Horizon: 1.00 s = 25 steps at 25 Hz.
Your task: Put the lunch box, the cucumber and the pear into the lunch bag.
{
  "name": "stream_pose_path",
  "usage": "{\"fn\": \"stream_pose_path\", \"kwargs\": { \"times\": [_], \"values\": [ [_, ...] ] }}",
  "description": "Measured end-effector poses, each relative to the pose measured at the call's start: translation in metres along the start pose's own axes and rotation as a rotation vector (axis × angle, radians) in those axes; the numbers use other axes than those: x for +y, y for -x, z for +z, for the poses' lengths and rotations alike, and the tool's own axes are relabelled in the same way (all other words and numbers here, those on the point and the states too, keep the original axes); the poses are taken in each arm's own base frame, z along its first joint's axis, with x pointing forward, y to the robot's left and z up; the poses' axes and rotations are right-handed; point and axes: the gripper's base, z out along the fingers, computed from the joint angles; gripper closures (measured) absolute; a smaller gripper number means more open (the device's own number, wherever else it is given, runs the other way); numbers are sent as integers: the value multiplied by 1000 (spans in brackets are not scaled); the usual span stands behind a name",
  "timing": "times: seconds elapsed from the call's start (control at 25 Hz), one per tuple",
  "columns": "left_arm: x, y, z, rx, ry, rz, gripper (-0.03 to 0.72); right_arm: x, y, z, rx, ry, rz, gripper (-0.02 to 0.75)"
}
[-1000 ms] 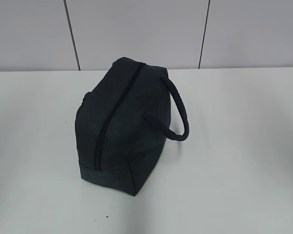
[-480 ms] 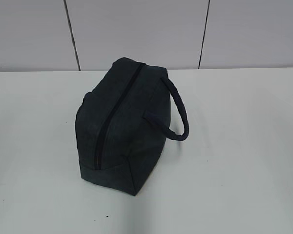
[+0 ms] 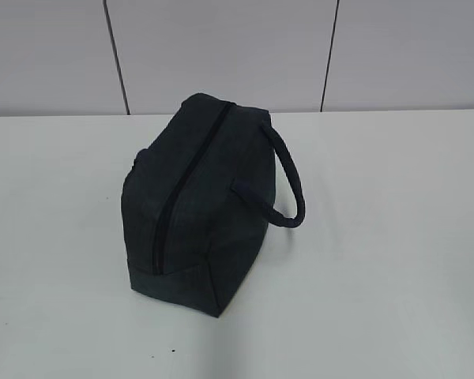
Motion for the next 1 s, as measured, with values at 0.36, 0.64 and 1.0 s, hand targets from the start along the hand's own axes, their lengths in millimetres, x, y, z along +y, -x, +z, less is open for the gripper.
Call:
{"fn": "stream_pose_path", "kwargs": {
  "times": [0.36, 0.64, 1.0],
  "values": [
    [-1, -8, 34, -16, -7, 2, 424, -6, -31, 54, 135, -28, 4, 406],
    [-1, -8, 35, -26, -9, 43, 431, -6, -31, 57, 125, -32, 3, 406],
    [-2, -8, 35, -26, -14, 92, 433, -6, -31, 57, 124, -32, 3, 406]
  ]
}}
